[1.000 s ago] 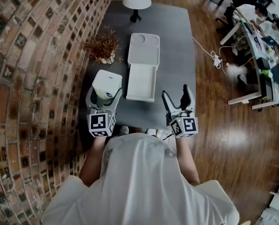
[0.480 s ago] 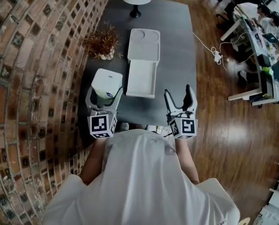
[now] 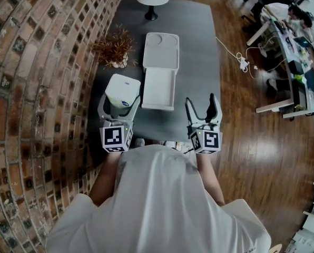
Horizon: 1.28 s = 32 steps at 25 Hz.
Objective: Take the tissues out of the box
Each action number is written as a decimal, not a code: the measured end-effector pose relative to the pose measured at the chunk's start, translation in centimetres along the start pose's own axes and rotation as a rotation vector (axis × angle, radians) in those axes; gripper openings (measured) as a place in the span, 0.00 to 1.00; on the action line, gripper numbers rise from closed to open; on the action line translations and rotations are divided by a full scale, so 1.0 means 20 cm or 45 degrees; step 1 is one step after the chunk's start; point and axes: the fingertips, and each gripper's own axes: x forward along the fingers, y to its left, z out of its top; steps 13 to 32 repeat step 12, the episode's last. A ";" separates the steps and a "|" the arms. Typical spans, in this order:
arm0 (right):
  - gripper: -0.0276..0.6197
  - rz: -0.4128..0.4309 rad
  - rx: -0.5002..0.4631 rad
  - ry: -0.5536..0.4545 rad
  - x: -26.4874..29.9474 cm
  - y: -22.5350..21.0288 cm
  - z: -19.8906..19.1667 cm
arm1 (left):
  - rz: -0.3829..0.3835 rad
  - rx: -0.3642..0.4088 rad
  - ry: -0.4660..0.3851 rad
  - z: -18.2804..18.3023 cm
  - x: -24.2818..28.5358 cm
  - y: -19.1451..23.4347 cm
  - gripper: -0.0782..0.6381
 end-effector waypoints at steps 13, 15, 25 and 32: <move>0.69 -0.023 0.013 -0.004 -0.01 -0.01 0.00 | -0.004 -0.015 -0.022 0.04 0.00 0.01 0.73; 0.69 -0.023 0.013 -0.004 -0.01 -0.01 0.00 | -0.004 -0.015 -0.022 0.04 0.00 0.01 0.73; 0.69 -0.023 0.013 -0.004 -0.01 -0.01 0.00 | -0.004 -0.015 -0.022 0.04 0.00 0.01 0.73; 0.69 -0.023 0.013 -0.004 -0.01 -0.01 0.00 | -0.004 -0.015 -0.022 0.04 0.00 0.01 0.73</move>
